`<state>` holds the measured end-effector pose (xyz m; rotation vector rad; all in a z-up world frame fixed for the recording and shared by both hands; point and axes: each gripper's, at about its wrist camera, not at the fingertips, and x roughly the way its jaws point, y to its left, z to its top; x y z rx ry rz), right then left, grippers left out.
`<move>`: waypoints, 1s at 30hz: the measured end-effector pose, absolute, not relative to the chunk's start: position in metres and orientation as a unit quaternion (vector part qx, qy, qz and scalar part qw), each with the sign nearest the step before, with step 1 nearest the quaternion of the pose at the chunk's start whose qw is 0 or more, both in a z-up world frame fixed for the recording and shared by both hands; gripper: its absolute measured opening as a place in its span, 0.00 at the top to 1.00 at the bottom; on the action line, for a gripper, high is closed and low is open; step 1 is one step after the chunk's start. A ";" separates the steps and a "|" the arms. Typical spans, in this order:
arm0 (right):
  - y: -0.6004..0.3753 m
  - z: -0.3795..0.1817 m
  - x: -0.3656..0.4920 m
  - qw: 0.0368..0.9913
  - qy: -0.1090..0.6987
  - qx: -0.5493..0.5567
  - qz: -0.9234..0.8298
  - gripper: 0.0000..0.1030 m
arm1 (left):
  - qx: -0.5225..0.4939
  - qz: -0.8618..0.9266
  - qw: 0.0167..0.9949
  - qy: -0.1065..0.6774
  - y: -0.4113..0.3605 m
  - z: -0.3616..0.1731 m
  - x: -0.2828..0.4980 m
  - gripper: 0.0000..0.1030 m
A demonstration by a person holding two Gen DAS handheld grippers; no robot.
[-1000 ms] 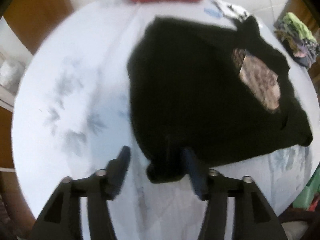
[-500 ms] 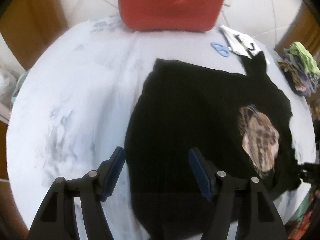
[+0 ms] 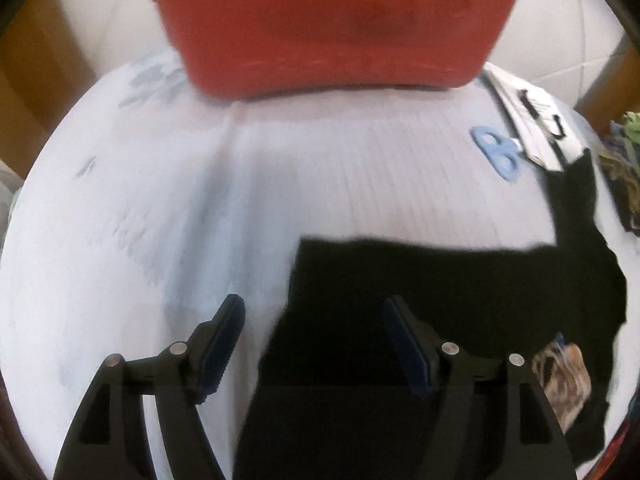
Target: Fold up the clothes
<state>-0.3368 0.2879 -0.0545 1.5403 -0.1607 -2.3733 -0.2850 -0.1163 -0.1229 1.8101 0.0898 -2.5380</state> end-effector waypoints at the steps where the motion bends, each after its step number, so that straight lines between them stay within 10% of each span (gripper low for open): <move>1: 0.282 -0.055 -0.351 0.154 -0.048 0.533 -0.830 0.33 | 0.584 -0.811 0.012 0.028 -0.117 -0.128 -0.290 0.30; 6: 0.259 -0.070 -0.402 0.161 -0.012 0.530 -0.832 0.33 | 0.580 -0.815 0.001 0.012 -0.112 -0.138 -0.296 0.29; 9: 0.246 -0.085 -0.418 0.165 0.011 0.533 -0.830 0.33 | 0.571 -0.821 -0.012 0.006 -0.107 -0.136 -0.295 0.58; 10: 0.244 -0.089 -0.422 0.170 0.017 0.537 -0.826 0.41 | 0.573 -0.820 -0.017 0.009 -0.106 -0.135 -0.295 0.77; 11: 0.241 -0.093 -0.425 0.177 0.021 0.540 -0.823 0.81 | 0.574 -0.818 -0.021 0.012 -0.104 -0.135 -0.296 0.84; 12: 0.239 -0.094 -0.427 0.179 0.027 0.541 -0.821 0.94 | 0.575 -0.817 -0.025 0.015 -0.103 -0.134 -0.297 0.89; 25: 0.258 -0.007 -0.236 0.284 0.096 0.380 -0.875 0.94 | 0.491 -0.870 -0.028 0.030 -0.104 -0.084 -0.205 0.90; 30: 0.278 -0.069 -0.170 0.256 0.081 0.509 -0.818 0.88 | 0.545 -0.836 -0.040 0.045 -0.111 -0.109 -0.164 0.57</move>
